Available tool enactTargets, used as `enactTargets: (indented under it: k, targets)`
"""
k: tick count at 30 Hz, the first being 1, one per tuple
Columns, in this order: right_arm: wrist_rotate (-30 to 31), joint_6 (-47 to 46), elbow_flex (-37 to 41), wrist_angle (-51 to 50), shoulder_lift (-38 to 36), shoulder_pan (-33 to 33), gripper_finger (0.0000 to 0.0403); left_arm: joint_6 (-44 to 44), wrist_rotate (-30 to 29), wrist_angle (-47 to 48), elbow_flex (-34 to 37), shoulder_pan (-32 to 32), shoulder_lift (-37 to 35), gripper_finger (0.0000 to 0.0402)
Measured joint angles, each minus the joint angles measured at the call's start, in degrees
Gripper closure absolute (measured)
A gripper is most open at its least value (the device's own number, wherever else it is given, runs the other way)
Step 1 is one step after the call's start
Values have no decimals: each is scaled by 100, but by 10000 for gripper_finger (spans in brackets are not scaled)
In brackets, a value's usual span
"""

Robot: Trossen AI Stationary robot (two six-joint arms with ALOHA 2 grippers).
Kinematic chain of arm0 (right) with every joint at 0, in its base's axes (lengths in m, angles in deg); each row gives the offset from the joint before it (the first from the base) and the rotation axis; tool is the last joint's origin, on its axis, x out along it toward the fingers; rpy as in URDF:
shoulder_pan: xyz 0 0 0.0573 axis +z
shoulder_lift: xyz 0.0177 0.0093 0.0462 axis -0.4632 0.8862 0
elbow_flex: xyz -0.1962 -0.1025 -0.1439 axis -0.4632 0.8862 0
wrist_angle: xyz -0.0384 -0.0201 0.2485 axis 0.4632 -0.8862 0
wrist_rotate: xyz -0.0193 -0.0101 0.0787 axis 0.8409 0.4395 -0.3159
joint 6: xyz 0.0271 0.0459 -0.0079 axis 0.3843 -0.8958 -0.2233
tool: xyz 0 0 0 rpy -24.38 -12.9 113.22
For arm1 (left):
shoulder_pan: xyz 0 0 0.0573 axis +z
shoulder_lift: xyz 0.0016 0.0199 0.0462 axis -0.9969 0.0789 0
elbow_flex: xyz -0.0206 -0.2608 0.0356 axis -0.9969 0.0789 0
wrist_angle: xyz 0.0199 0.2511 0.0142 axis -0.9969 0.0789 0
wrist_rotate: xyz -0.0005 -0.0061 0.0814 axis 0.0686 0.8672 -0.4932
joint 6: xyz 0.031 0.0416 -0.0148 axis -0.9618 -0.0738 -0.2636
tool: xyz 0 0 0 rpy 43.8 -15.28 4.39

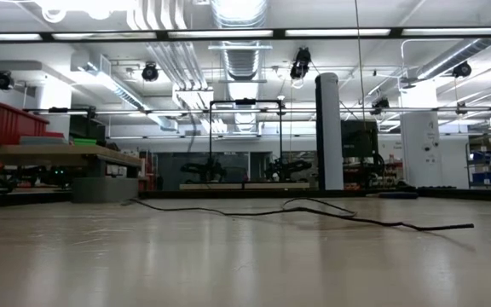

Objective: Coil cords
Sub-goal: Coil the black wire on the black spool

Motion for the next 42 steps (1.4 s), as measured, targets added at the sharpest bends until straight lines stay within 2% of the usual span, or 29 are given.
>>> enactTargets:
  k: [4, 7, 10, 12, 15, 19, 21, 24, 27, 30, 32, 36, 39, 42]
  targets:
    - [-9, 2, 0, 17, -2, 0, 403, -118, -160, -308, -6, -2, 59, 289]
    - [11, -5, 0, 16, -4, 0, 403, -193, -146, -393, -6, -1, 59, 302]
    - [11, -99, 0, -24, -4, 4, 403, -203, -119, -421, -6, -6, 59, 336]
    - [37, -109, 0, -122, -7, 2, 402, -237, -119, -434, -8, -6, 97, 377]
    - [81, -122, -8, -569, -44, -6, 403, -291, -156, -508, -8, -32, 160, 392]
    - [728, -483, -14, -1840, -129, 4, 386, -471, -652, -298, -3, -33, 172, 398]
    - [984, -609, 14, -2684, -225, -5, 370, -521, -998, -38, -27, -39, 127, 400]
    - [1704, -767, 63, -3825, -202, 51, 343, -510, -1349, 696, -97, -31, -137, 400]
    - [2133, -1068, 30, -4808, -452, 68, 319, -391, -1378, 1611, -97, -30, -354, 401]
    - [2312, -1176, -2, -5480, -598, 48, 299, 211, -1345, 2706, -95, 1, -433, 401]
    - [2312, -1044, 3, -5578, -583, 98, 289, 755, -1233, 3490, -92, 68, -401, 401]
    - [2217, -416, 43, -5401, -479, 283, 276, 1457, -412, 4793, -68, 180, -286, 401]
    - [2272, -134, 7, -5223, -507, 352, 272, 1516, -254, 5149, -30, 172, -49, 401]
    - [2282, -79, 10, -5235, -378, 404, 268, 1359, 44, 5057, -1, 171, 258, 401]
